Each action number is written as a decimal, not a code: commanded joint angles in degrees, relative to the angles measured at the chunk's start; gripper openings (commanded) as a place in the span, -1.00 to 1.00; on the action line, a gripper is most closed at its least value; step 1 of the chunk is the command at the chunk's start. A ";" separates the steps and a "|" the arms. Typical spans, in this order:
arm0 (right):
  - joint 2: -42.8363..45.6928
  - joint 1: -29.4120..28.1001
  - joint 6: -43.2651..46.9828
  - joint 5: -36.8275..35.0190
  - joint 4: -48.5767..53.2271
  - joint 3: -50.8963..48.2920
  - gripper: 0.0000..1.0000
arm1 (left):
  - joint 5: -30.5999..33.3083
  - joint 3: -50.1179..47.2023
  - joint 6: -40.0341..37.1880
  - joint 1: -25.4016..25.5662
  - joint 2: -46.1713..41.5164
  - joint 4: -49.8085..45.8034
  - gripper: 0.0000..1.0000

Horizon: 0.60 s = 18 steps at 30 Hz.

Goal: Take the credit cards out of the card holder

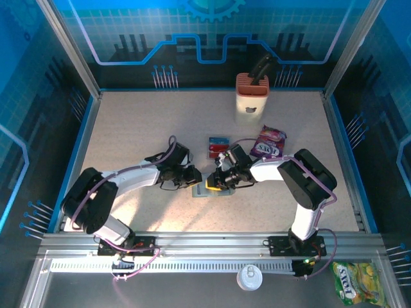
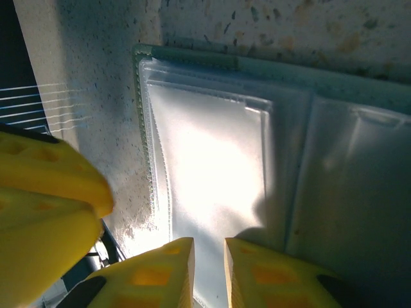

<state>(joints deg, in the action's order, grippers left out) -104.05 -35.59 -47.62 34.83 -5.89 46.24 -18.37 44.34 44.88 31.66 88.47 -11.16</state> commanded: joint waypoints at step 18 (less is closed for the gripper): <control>-1.16 0.75 -1.12 -0.60 1.06 -2.53 -0.61 | 1.10 -0.93 2.25 0.11 3.21 1.92 -0.49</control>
<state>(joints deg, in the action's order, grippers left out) -104.03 -35.44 -48.05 35.24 -7.64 45.36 -18.24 44.27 46.61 31.68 91.09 -8.54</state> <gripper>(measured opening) 0.195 0.251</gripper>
